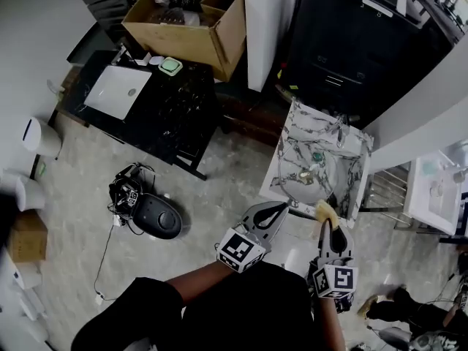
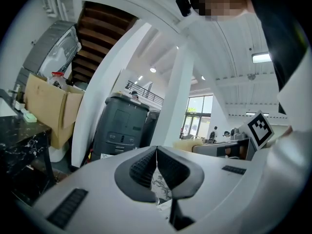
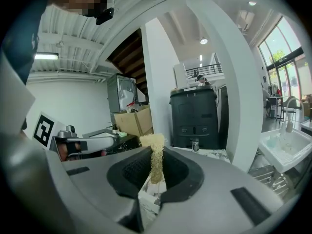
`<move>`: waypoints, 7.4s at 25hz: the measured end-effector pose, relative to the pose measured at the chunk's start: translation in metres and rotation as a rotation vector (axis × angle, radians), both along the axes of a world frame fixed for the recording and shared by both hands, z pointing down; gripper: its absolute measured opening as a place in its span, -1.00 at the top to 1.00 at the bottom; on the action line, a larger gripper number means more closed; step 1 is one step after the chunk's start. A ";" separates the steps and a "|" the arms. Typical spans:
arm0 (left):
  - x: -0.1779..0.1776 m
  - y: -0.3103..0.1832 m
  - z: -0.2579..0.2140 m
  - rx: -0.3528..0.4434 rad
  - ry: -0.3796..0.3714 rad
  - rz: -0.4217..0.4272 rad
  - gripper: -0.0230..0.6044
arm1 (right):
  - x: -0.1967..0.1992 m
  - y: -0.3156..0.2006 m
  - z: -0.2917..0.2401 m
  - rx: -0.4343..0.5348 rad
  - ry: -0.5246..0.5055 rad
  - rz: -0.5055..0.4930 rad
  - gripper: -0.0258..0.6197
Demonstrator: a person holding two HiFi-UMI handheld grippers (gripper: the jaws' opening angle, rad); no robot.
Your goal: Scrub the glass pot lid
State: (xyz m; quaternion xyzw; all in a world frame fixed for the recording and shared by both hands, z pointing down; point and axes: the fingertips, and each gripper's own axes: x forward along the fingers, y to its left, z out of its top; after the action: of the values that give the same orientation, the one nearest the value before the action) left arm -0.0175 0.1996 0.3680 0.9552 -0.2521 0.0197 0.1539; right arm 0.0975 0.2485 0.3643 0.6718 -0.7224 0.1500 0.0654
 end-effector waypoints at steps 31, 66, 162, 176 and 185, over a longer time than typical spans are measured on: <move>0.052 -0.113 0.100 -0.104 -0.156 -0.282 0.88 | 0.030 -0.157 0.160 -0.247 -0.023 -0.447 0.73; 0.053 -0.148 0.206 -0.275 -0.286 -0.389 0.88 | -0.012 -0.215 0.391 -0.572 0.240 -0.742 0.73; 0.124 -0.120 0.195 -0.206 -0.315 -0.309 0.88 | 0.175 -0.230 0.411 -0.745 0.289 -0.225 0.73; 0.115 -0.116 0.188 -0.205 -0.291 -0.332 0.88 | 0.189 -0.199 0.404 -0.813 0.331 -0.230 0.73; 0.111 -0.112 0.184 -0.197 -0.274 -0.331 0.88 | 0.185 -0.179 0.411 -0.850 0.341 -0.246 0.73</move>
State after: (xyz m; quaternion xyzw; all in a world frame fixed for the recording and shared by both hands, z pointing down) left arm 0.0934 0.0880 0.5519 0.8696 -0.4207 0.1480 0.2119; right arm 0.2825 0.0696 0.7749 0.5102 -0.6500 0.3111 0.4695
